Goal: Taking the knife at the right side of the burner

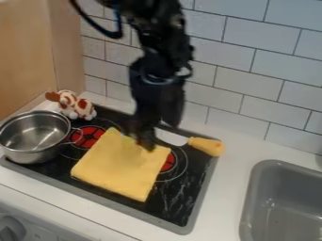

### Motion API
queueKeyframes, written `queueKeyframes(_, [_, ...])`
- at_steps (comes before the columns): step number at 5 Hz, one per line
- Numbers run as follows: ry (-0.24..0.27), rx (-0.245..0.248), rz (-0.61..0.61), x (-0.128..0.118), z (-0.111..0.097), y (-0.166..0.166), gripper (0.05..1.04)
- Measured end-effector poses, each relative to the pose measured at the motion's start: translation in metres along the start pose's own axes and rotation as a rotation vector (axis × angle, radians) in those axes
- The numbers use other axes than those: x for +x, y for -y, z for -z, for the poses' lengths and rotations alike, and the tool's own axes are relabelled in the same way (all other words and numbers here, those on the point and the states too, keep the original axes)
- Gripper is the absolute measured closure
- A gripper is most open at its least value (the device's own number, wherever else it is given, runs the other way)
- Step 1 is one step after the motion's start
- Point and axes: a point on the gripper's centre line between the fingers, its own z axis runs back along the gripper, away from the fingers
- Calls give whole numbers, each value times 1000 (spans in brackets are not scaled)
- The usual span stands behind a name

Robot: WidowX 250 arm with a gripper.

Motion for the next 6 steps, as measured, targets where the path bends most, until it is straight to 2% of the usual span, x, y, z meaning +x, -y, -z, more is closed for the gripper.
queueKeyframes(1, [12, -18, -42, -15, 7, 25, 84])
queueKeyframes(3, [-6, -52, -87, -29, 21, 57, 84])
queueKeyframes(6, [-24, -2, -52, -38, 47, 77, 85])
